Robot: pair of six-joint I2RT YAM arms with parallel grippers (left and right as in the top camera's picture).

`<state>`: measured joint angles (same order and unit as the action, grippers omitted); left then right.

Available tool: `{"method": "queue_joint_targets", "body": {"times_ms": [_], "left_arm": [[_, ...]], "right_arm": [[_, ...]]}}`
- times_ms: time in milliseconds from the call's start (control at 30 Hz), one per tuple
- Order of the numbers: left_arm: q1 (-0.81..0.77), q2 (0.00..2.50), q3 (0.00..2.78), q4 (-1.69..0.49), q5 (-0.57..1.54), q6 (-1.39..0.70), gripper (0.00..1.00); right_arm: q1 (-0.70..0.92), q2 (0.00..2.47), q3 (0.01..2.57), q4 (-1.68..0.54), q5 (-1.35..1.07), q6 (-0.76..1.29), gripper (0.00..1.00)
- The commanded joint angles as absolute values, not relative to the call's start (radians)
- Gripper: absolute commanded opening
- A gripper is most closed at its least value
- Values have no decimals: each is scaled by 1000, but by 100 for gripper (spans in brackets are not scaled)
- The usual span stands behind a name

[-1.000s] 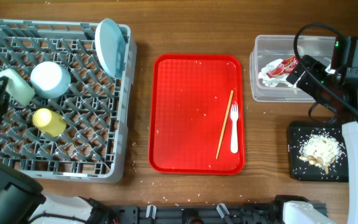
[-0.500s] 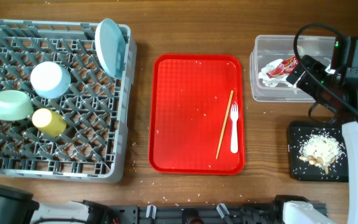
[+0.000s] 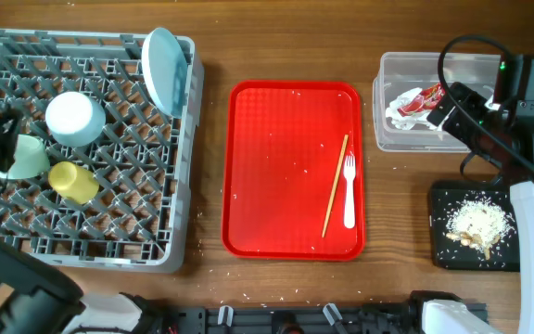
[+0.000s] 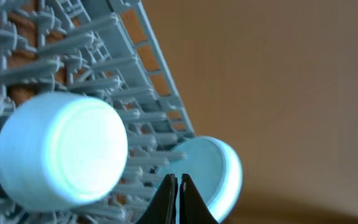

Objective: Sort waste into correct bins and load items into the dishwasher rack
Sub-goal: 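Release the green cup and move the left gripper toward the tray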

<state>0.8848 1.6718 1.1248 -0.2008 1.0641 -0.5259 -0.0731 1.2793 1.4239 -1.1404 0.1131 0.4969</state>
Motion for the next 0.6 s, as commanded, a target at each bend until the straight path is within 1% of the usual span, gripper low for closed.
{"method": "queue_joint_targets", "body": {"times_ms": [0, 33, 100, 133, 167, 333, 467, 500, 567], "left_arm": [[825, 1571, 1128, -258, 683, -409, 4], [817, 1562, 1128, -300, 555, -373, 4], [809, 1565, 1128, -362, 400, -262, 4], [809, 1579, 1128, -390, 354, -189, 4], [809, 1589, 1128, -403, 342, -160, 4], [812, 1639, 1128, -440, 321, -164, 4], [818, 1638, 1128, -495, 177, -165, 4], [823, 1638, 1128, -504, 160, -178, 4], [840, 1634, 1128, -528, 155, -282, 4]], "right_arm": [[-76, 1286, 1420, -1138, 130, 500, 100], [-76, 1286, 1420, -1138, 131, 500, 99], [-76, 1286, 1420, -1138, 131, 500, 100], [-76, 1286, 1420, -1138, 131, 500, 100], [-76, 1286, 1420, -1138, 131, 500, 100], [-76, 1286, 1420, -1138, 131, 499, 100], [-76, 1286, 1420, -1138, 131, 500, 100], [-76, 1286, 1420, -1138, 131, 500, 100], [-76, 1286, 1420, -1138, 130, 499, 100]]}}
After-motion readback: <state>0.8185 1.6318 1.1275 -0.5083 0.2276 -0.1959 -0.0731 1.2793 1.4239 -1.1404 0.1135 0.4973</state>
